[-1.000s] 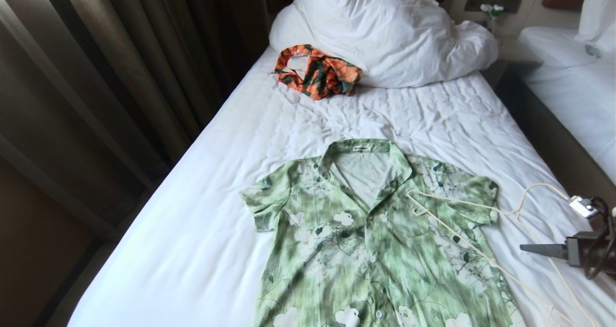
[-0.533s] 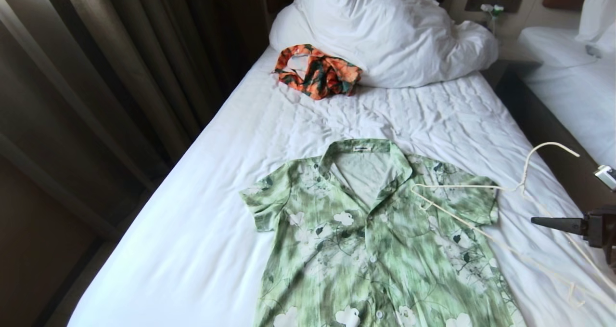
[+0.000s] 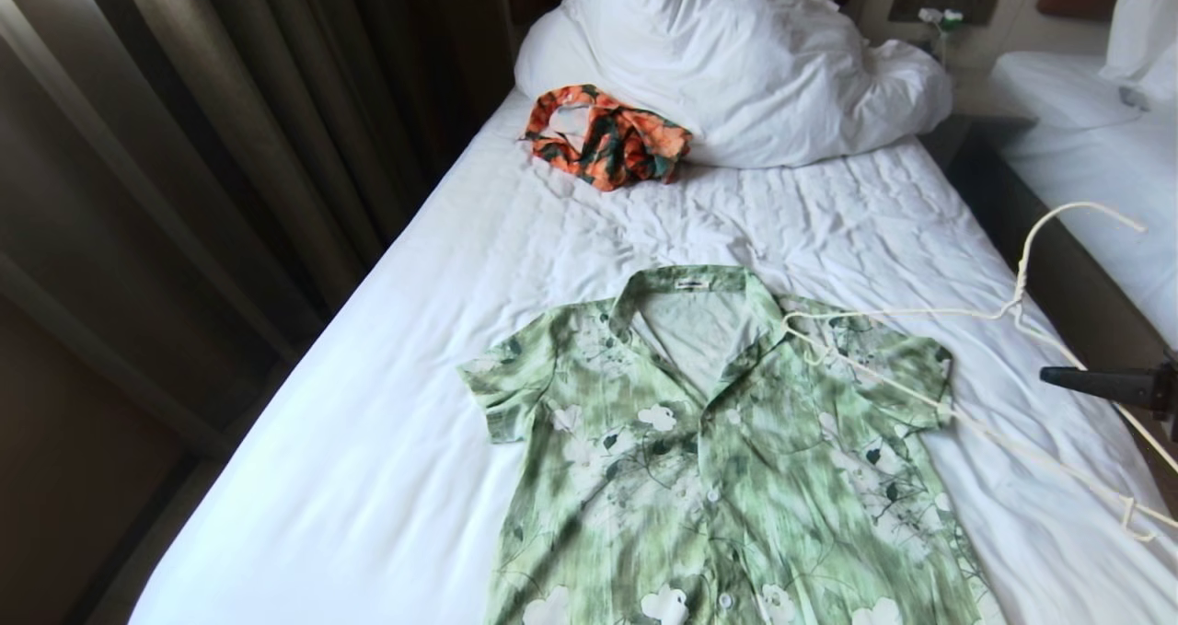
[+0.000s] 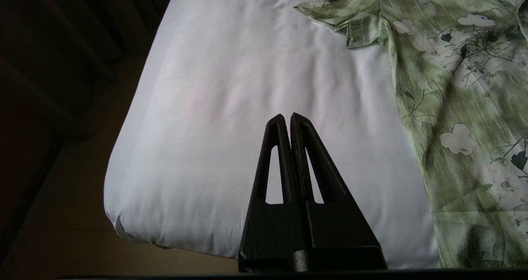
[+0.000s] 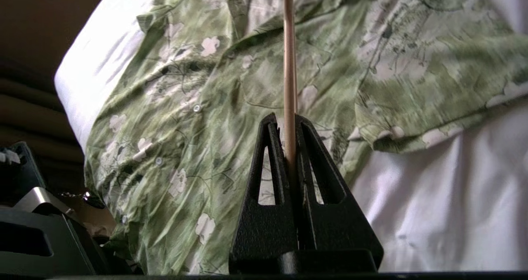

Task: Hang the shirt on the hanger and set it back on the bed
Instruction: Lift the shirt and hanger

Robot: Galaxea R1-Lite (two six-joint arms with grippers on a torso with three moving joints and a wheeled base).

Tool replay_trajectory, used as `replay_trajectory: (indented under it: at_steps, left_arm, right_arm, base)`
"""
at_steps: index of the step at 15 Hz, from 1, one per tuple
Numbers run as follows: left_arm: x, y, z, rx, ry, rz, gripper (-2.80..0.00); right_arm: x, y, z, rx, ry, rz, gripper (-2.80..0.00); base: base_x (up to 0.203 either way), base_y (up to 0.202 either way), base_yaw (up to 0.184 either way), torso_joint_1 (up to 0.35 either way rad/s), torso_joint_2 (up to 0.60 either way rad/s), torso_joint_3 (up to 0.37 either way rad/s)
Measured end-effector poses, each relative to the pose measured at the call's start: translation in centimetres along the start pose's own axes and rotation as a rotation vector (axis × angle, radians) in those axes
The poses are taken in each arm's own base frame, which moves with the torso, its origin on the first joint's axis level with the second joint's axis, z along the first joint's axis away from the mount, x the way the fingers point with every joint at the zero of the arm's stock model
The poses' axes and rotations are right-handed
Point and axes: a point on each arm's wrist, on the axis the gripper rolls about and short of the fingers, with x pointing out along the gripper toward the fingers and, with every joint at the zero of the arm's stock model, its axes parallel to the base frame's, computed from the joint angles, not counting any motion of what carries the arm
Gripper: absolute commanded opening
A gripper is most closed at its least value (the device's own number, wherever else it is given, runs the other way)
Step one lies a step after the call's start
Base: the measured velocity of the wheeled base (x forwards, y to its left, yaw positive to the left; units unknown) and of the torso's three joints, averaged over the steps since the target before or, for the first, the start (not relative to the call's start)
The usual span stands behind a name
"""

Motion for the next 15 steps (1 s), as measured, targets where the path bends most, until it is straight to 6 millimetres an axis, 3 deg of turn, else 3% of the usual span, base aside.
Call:
replay_trajectory:
  at_steps: [8,15]
  left_arm:
    - [0.0,0.0,0.0,0.000,0.000,0.000,-2.80]
    - [0.0,0.0,0.0,0.000,0.000,0.000,-2.80]
  right_arm:
    - [-0.1,0.4,4.4,-0.054,-0.144,0.300,-2.80]
    - [1.3,-0.6,6.1,-0.006,-0.131,0.344,-2.80]
  base:
    - [0.000,0.000,0.000,0.000,0.00,0.000]
    - [0.000,0.000,0.000,0.000,0.00,0.000]
